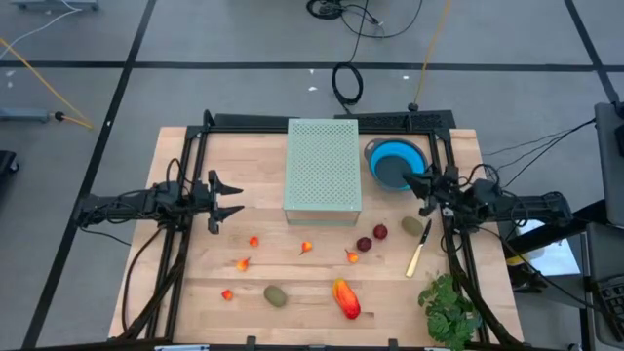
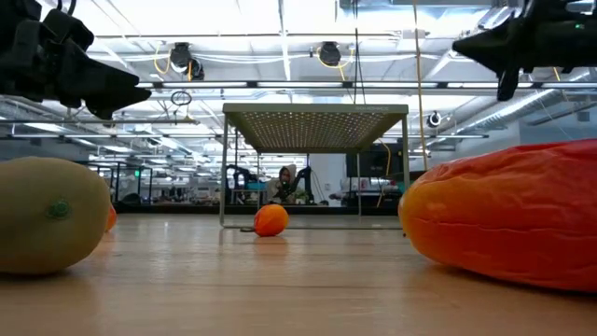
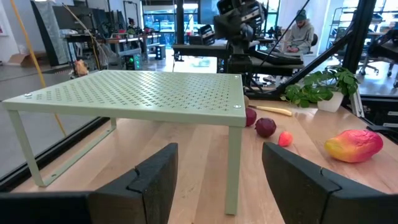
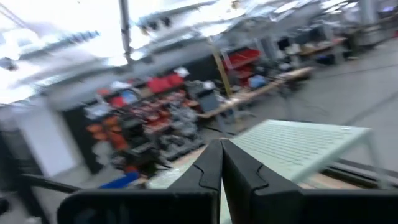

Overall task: Pick & Place Fruit
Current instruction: Put the blue strainer bowl on the shelf

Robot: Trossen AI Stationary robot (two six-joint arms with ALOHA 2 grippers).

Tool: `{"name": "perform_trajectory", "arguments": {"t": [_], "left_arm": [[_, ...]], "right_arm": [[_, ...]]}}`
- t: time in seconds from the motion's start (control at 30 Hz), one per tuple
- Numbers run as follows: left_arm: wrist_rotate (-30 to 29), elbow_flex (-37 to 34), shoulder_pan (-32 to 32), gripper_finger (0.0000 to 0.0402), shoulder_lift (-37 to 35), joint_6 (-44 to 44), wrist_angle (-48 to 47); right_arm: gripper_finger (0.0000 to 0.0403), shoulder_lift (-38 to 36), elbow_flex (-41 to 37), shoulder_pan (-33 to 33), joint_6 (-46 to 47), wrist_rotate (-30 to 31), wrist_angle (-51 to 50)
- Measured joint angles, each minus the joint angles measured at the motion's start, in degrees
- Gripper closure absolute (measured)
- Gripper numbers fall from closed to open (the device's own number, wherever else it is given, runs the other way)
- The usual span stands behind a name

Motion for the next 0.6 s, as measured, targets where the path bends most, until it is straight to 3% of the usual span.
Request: {"name": "perform_trajectory", "arguments": {"t": [0.23, 0.43, 0.6], "left_arm": [[0.0, -0.02, 0.0, 0.0167, 0.0, 0.0, 0.02], [-0.07, -0.01, 0.0, 0.0167, 0.0, 0.0, 0.05], [-0.09, 0.0, 0.0, 0.0167, 0.0, 0.0, 0.44]], "right_arm": [[0.0402, 8.77, 8.39, 0.0, -8.65, 10.52, -5.01], [0.0402, 16.02, 19.88, -0.96, -13.48, 18.92, -20.1], [0.0403, 22.78, 29.18, -4.83, -13.47, 20.52, -32.32]]}}
